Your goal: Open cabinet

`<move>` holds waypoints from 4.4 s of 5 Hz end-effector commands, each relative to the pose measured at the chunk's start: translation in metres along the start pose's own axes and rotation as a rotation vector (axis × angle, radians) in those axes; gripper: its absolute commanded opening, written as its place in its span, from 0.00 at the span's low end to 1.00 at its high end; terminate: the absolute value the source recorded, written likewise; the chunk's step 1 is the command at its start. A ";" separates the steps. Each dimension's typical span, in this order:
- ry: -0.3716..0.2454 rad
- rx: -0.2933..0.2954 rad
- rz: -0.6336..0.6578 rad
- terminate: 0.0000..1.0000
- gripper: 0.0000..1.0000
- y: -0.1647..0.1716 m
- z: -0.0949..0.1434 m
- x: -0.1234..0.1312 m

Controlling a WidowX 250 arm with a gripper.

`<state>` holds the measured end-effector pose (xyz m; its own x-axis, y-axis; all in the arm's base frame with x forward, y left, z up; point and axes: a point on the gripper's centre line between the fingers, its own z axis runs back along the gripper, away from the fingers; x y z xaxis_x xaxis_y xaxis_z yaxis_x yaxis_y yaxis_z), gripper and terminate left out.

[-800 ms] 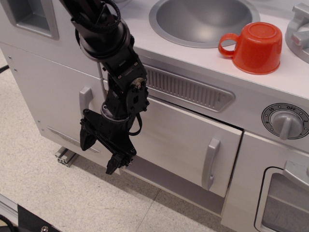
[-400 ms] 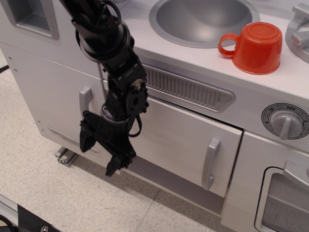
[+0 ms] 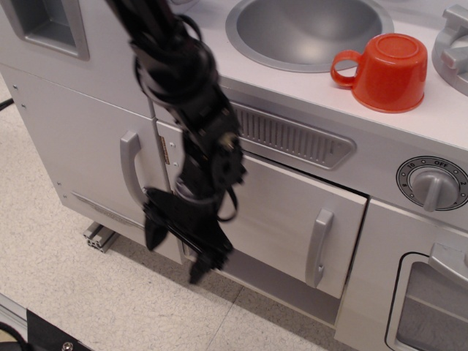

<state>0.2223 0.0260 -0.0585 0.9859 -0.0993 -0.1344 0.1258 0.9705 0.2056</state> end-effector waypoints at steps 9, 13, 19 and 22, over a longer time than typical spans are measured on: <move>-0.411 -0.183 0.173 0.00 0.00 -0.096 0.063 0.084; -0.386 -0.166 0.043 0.00 1.00 -0.079 0.054 0.024; -0.546 -0.319 0.105 0.00 1.00 -0.074 0.139 0.059; -0.582 -0.256 0.106 0.00 1.00 -0.086 0.114 0.069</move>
<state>0.2873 -0.0891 0.0074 0.9169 -0.0406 0.3970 0.0638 0.9969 -0.0452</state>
